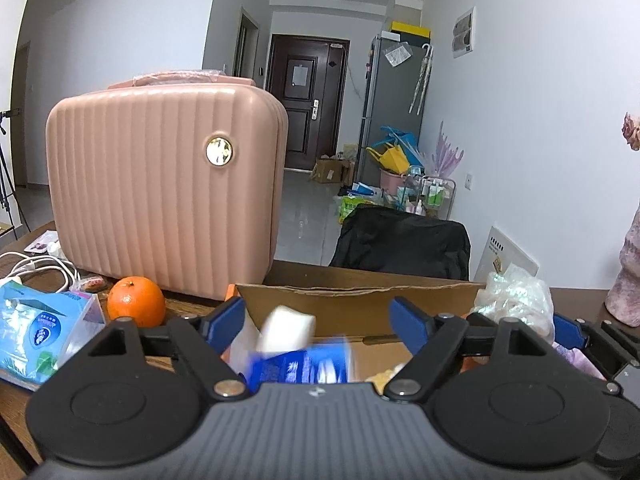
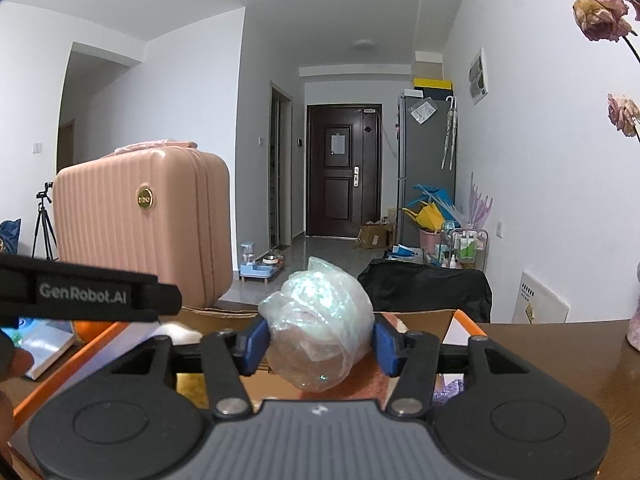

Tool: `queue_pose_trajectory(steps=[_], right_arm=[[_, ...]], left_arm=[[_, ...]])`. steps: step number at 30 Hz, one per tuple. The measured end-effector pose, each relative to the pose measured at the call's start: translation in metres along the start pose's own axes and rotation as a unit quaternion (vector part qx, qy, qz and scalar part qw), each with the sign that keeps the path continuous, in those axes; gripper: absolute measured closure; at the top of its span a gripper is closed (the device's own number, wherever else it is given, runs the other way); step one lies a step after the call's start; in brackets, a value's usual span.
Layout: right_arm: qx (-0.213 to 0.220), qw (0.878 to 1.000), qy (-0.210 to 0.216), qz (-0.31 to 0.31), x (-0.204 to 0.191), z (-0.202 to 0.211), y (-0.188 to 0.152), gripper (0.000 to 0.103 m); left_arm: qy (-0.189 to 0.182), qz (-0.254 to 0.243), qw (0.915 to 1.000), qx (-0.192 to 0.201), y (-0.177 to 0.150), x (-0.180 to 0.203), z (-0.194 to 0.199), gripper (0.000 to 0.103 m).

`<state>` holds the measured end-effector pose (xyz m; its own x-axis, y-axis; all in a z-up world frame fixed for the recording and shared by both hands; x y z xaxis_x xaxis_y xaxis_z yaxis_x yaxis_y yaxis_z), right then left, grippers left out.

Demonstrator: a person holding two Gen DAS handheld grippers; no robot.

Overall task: Organize soft objects
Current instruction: 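Lower both grippers into the box and open them to release the items, then withdraw both grippers from the box back from the table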

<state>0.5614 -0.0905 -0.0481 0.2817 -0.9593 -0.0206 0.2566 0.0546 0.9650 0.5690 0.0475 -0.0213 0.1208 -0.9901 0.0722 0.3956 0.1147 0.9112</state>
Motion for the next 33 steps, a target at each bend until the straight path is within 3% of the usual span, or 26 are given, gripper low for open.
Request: queue_pose_trajectory(steps=[5,7,14,19,33], right_arm=[[0.002,1.000,-0.012,0.002,0.001,0.000,0.000,0.036],[0.004,1.000,-0.014,-0.002,0.003,0.002,0.001,0.020],[0.012,1.000,-0.019,-0.010,0.010,0.007,0.003,0.006],[0.019,1.000,-0.015,-0.019,0.013,0.013,0.005,0.000],[0.028,0.999,-0.022,-0.021,0.021,0.039,0.003,0.000]], left_arm=[[0.007,0.002,0.9999,0.007,0.002,-0.003,0.003,0.009],[0.013,0.004,0.9999,0.007,0.003,-0.005,0.003,0.007],[0.034,0.002,0.9993,0.014,0.005,-0.012,0.009,0.000],[0.044,-0.004,0.9989,0.016,0.005,-0.014,0.013,0.000],[0.056,0.000,0.9982,0.020,0.002,-0.023,0.032,0.000]])
Point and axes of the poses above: each gripper's, at about its wrist camera, not at the fingertips, and z roughly against the way its jaws point, x to its right, y to its top, the point moved 8 cm from there along -z, roughly the way its jaws point, and after that the axes turned 2 degrees about -z, right-handed, at the moved point
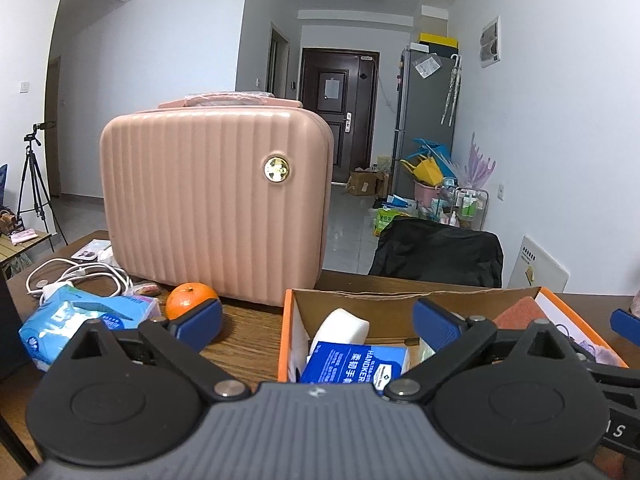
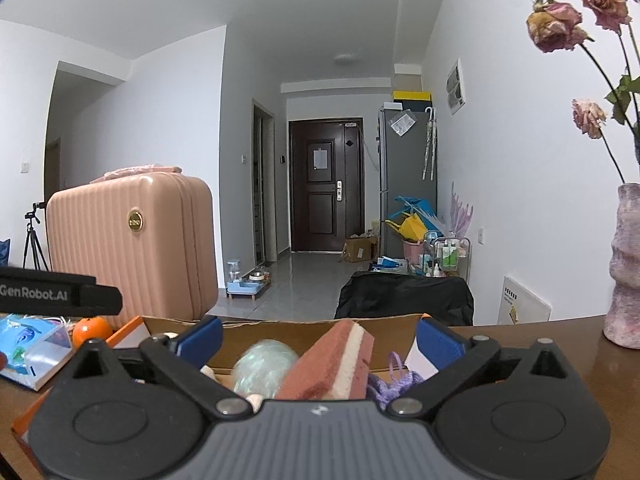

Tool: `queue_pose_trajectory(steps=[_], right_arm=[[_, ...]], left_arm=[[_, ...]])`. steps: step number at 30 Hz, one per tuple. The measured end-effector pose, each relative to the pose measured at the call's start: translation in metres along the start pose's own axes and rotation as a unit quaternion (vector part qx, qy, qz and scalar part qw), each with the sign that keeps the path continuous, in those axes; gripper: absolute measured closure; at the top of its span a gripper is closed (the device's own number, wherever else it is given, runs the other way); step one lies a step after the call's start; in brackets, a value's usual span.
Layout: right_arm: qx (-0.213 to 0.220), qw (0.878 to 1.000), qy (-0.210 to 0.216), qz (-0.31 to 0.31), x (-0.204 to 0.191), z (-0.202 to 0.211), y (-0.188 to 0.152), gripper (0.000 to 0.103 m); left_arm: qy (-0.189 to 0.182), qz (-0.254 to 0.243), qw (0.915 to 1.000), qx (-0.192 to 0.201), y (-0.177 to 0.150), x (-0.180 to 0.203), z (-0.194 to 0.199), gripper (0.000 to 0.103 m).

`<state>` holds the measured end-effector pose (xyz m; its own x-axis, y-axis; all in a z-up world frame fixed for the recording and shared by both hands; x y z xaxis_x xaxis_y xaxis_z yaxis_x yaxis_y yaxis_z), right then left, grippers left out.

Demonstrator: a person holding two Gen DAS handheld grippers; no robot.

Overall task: Organize soft objects
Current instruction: 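Withdraw both grippers from the box back from the table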

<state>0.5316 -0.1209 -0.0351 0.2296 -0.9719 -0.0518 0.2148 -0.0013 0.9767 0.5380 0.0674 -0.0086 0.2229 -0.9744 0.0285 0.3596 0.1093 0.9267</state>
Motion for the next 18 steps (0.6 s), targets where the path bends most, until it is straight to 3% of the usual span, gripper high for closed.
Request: queue_pose_trajectory(steps=[18], right_arm=[[0.010,1.000,-0.024,-0.006,0.017,0.078,-0.010,0.000]], left_arm=[[-0.007,0.004,0.9998,0.016,-0.019,-0.005,0.065,0.000]])
Point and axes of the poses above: each gripper's, at about its wrist camera, not at the fingertips, and z roughly against the way its jaws point, x to its right, y to its top, the point moved 8 cm from there along -z, roughly the way its jaws point, and after that the axes turned 2 degrees about -z, right-handed, at the moved point
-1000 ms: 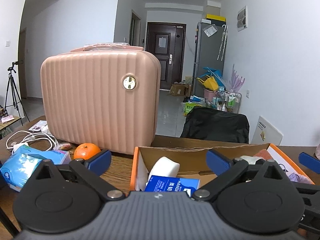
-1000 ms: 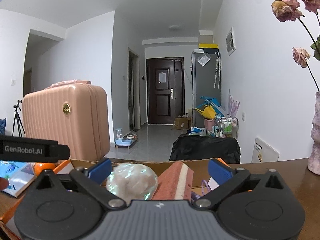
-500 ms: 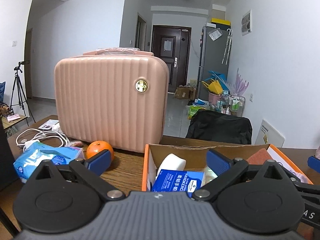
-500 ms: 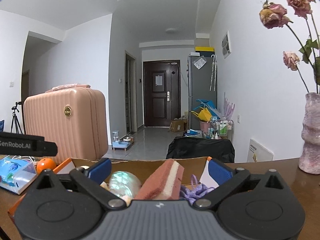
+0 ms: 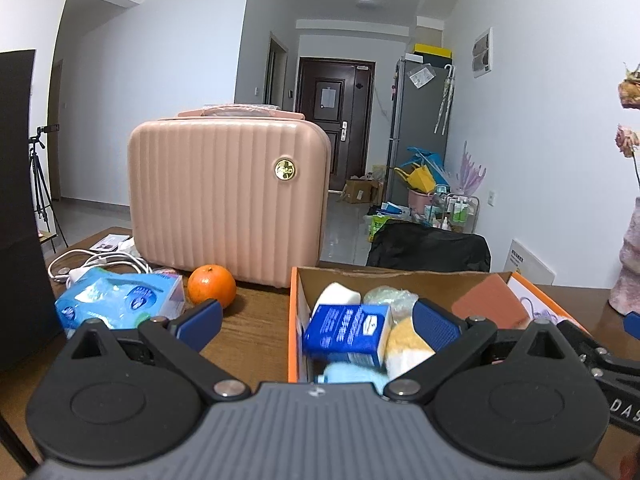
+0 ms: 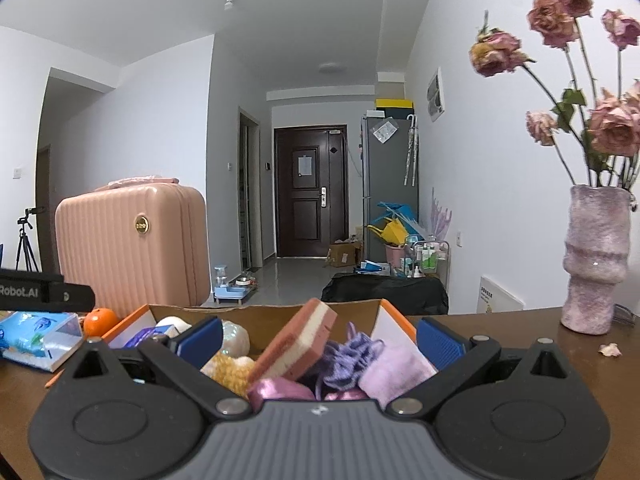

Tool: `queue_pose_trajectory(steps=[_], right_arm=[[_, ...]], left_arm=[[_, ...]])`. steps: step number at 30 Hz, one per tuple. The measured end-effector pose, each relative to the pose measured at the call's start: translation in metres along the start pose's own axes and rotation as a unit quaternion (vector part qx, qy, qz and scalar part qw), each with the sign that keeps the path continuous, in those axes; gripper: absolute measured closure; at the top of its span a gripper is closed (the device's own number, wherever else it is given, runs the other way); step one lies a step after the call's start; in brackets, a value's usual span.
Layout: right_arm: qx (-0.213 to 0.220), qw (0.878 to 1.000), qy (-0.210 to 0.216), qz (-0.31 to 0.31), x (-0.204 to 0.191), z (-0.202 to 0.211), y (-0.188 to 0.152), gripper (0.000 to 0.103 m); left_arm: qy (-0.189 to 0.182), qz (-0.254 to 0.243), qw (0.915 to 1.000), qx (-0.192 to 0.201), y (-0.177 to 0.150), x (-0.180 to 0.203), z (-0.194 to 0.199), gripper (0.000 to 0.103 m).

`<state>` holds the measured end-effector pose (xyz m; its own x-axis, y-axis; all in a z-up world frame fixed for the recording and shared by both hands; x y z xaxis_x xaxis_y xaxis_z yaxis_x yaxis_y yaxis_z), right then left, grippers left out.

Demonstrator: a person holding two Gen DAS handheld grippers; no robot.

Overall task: Organize soft objects
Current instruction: 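Withdraw both grippers from the box back from the table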

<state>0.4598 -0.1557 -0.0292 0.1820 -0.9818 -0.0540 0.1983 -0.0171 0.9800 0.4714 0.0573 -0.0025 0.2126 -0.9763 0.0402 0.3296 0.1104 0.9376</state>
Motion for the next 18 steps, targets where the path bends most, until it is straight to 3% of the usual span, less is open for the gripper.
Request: queue_pose_trajectory(steps=[18], right_arm=[[0.004,1.000,-0.010,0.004,0.014,0.109,-0.021,0.000]], left_arm=[[-0.020,-0.011,0.9997,0.009,-0.036,-0.008,0.092,0.000]])
Point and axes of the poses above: each gripper's, at about its wrist camera, not at the fingertips, and z roughly against the way its jaws point, x to its right, y to its top, the point moved 8 cm from there along -z, roughly the way its jaws point, and after that the axes turned 2 degrees about -z, right-handed, at the moved point
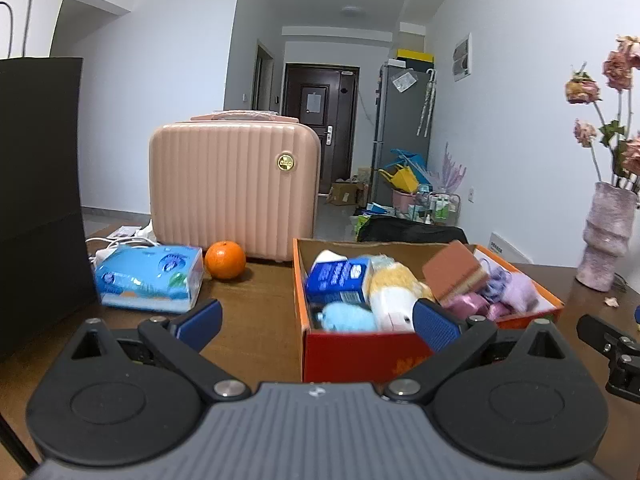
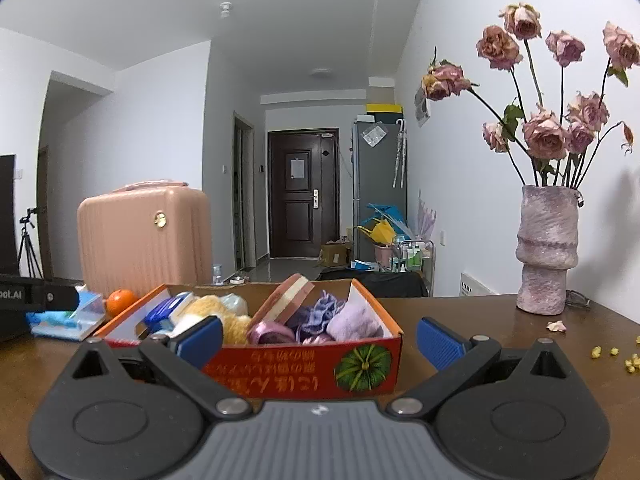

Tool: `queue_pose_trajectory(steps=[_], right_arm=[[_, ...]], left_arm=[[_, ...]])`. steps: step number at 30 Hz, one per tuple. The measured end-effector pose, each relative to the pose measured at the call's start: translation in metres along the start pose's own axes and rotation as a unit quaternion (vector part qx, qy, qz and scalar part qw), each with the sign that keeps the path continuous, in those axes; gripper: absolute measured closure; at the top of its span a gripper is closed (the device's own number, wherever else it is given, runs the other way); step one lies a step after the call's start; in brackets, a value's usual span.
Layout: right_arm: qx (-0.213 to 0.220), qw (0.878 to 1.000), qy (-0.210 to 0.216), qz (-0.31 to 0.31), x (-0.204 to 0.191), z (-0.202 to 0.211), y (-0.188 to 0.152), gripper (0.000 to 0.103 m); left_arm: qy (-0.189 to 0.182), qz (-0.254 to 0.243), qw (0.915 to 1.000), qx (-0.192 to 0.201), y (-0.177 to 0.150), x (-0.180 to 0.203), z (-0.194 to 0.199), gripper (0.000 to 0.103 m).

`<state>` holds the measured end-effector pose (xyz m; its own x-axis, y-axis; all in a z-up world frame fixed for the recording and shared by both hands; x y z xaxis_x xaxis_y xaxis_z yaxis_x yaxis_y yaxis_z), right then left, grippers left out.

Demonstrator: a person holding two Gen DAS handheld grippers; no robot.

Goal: Organize soft objects

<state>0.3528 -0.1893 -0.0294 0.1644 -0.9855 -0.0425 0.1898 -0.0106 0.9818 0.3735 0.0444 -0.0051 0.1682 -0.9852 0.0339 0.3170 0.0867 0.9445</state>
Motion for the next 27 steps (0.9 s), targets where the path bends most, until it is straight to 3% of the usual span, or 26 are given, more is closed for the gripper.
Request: queue_pose_trajectory(steps=[17,27], right_arm=[[0.013,1.000,-0.012,0.011,0.003,0.117,-0.023,0.000],[0.013,1.000,-0.002,0.012,0.004,0.157,-0.030,0.000]], left_arm=[[-0.043,-0.027,0.9987,0.012,-0.050,0.003,0.104,0.000],[-0.046,-0.042,0.9977,0.026,-0.066,0.002,0.148,0.000]])
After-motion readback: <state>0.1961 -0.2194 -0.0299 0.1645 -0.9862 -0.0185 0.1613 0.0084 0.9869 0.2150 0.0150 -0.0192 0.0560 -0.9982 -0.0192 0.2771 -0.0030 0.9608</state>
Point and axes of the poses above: each gripper's, at about its wrist camera, not at the fingertips, and z roughly against the way its jaws point, x to its right, y to its top, the point moved 8 cm from there along -z, roughly the way its jaws point, and after that the axes turned 2 degrees about -z, right-handed, at the moved point
